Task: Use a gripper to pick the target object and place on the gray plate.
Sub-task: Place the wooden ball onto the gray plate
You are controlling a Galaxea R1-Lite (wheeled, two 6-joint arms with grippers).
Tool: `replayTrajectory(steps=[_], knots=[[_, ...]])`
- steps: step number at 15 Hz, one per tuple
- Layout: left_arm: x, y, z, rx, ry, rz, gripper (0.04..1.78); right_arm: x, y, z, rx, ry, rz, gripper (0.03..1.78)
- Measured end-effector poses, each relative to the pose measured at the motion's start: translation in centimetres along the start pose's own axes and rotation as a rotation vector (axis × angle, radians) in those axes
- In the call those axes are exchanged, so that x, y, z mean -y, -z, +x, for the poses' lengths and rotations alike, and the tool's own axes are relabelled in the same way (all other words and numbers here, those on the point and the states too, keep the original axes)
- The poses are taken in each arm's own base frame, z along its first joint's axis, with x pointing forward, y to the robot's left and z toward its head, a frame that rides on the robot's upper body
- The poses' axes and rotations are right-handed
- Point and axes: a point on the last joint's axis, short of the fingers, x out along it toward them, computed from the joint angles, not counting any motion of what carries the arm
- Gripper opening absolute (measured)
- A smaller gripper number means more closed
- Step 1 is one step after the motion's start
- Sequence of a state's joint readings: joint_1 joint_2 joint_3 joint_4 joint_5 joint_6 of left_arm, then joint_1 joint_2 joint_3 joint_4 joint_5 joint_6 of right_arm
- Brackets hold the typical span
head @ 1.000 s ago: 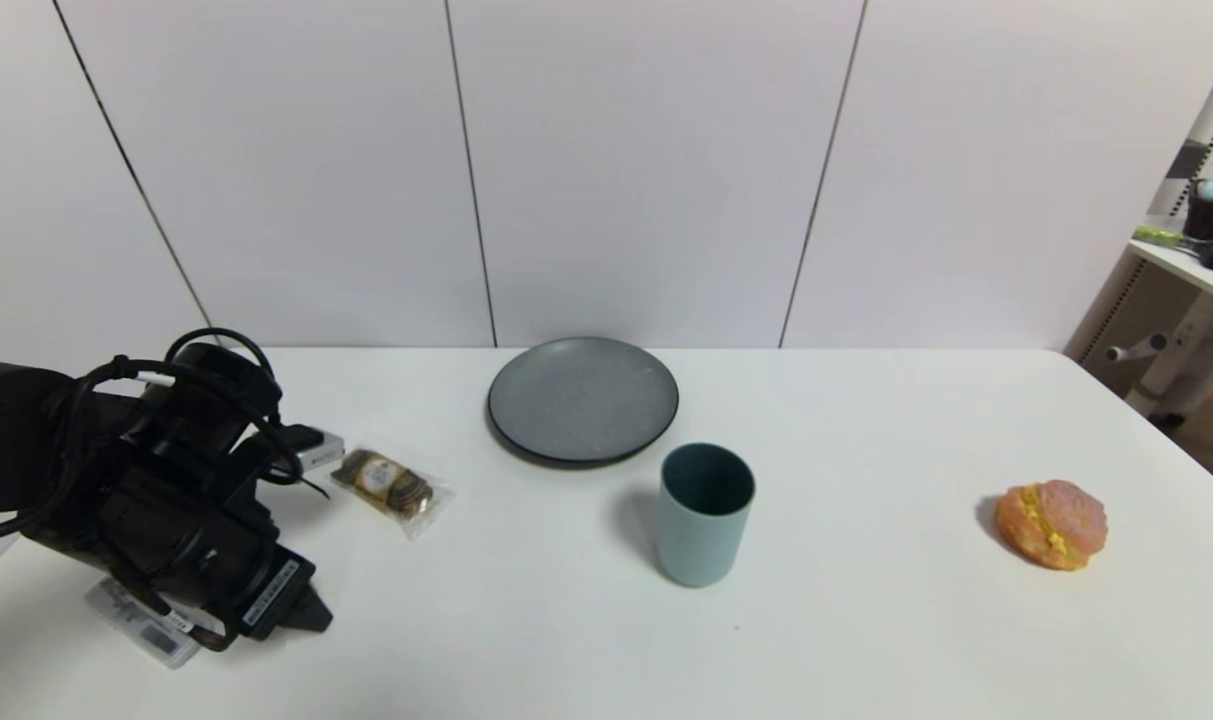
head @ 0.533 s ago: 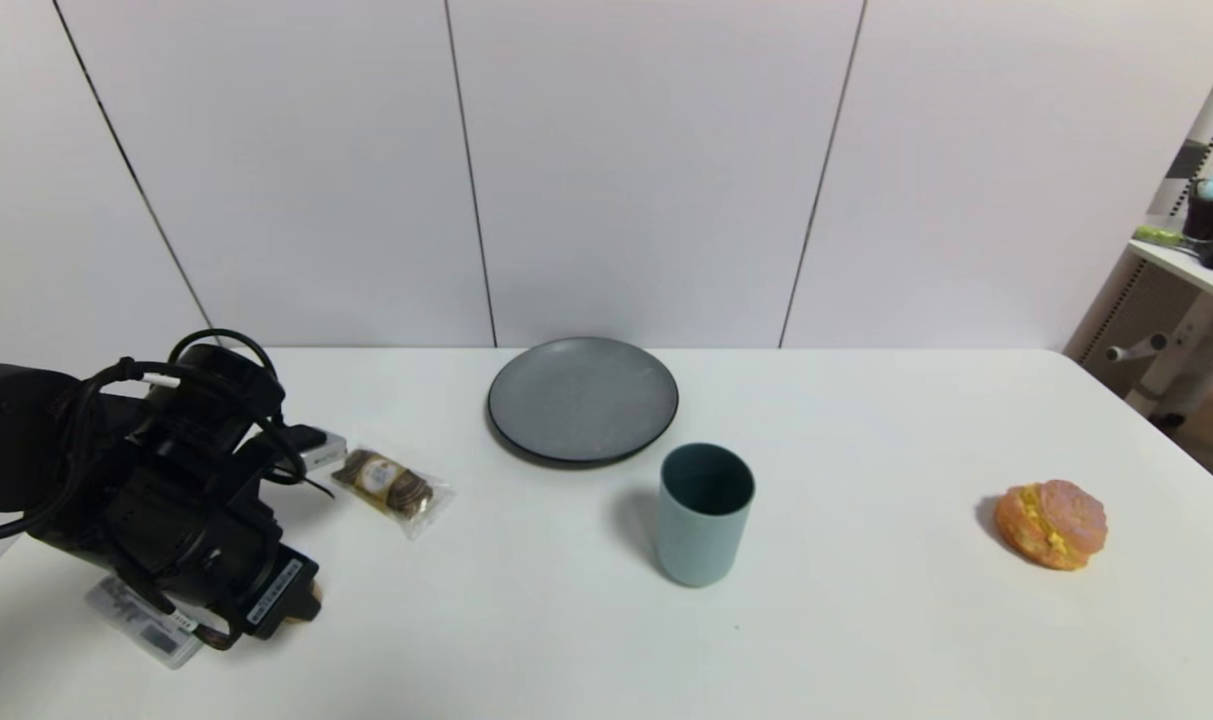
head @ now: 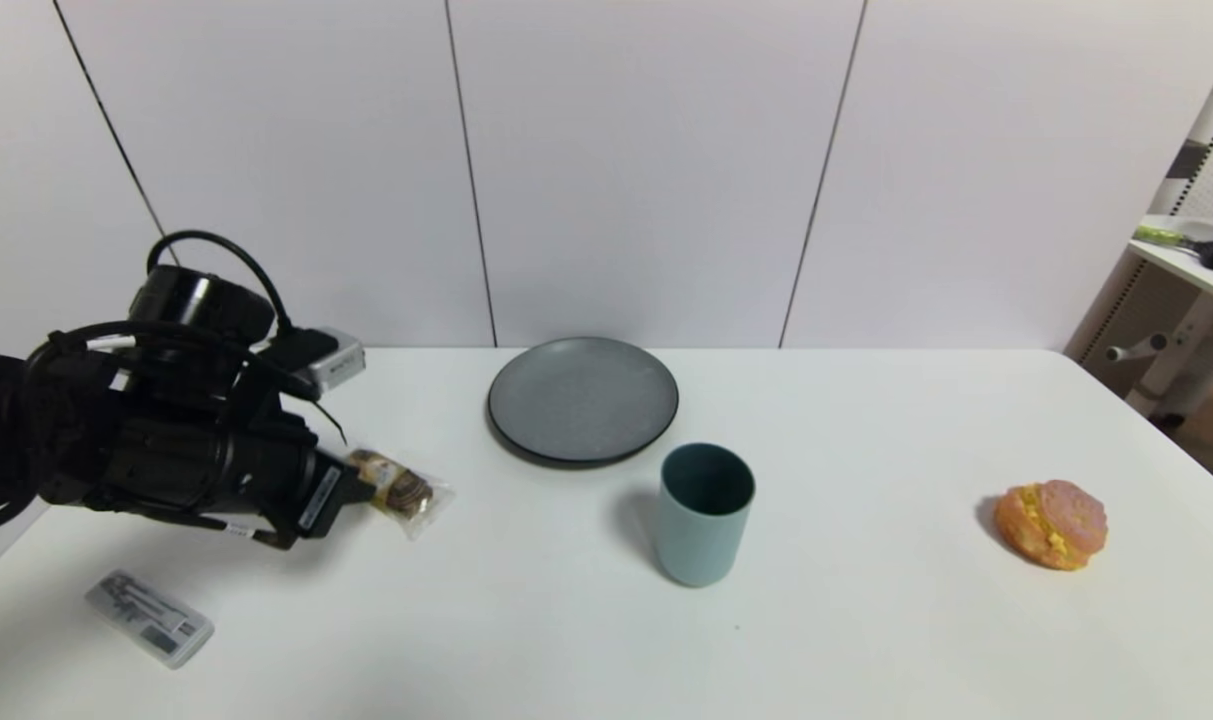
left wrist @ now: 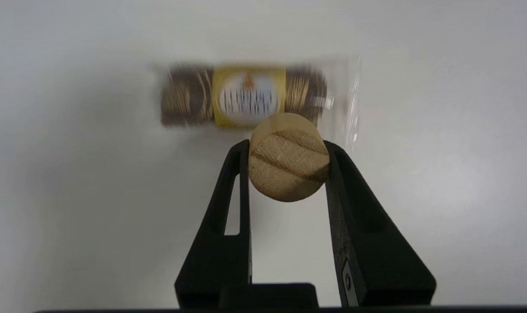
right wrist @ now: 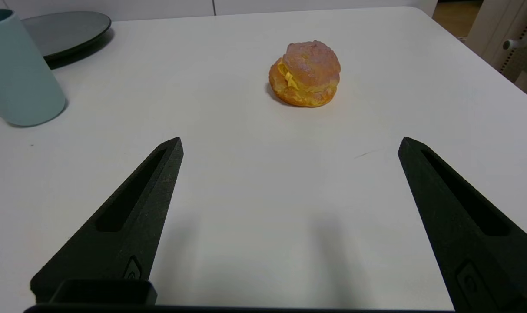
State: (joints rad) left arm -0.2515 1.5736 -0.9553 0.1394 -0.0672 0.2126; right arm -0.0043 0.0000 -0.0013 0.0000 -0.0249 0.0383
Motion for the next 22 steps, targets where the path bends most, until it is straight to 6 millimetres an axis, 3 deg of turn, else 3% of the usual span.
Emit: replayTrajectory(steps=[3, 5, 10, 14, 16, 18, 22], knots=[[0.8, -3.4, -0.5, 0.160, 0.018, 0.038, 0.51, 0.0, 0.0, 0.0, 0.000, 0.000, 0.000, 1.71], [1.3, -6.2, 0.2, 0.225, 0.044, 0.065, 0.51, 0.0, 0.0, 0.0, 0.000, 0.000, 0.000, 1.71], [4.0, -12.8, 5.7, 0.305, 0.181, 0.128, 0.51, 0.0, 0.0, 0.0, -0.001, 0.000, 0.000, 1.71], [5.9, -14.0, 11.8, 0.262, 0.280, 0.150, 0.51, 0.0, 0.0, 0.0, 0.000, 0.000, 0.000, 1.71], [6.2, -14.1, 13.4, 0.252, 0.293, 0.147, 0.52, 0.0, 0.0, 0.0, -0.001, 0.000, 0.000, 1.71], [6.3, -14.2, 14.3, 0.236, 0.295, 0.134, 0.81, 0.0, 0.0, 0.0, 0.000, 0.000, 0.000, 1.71], [5.9, -14.2, 14.7, 0.239, 0.288, 0.131, 1.17, 0.0, 0.0, 0.0, 0.000, 0.000, 0.000, 1.71]])
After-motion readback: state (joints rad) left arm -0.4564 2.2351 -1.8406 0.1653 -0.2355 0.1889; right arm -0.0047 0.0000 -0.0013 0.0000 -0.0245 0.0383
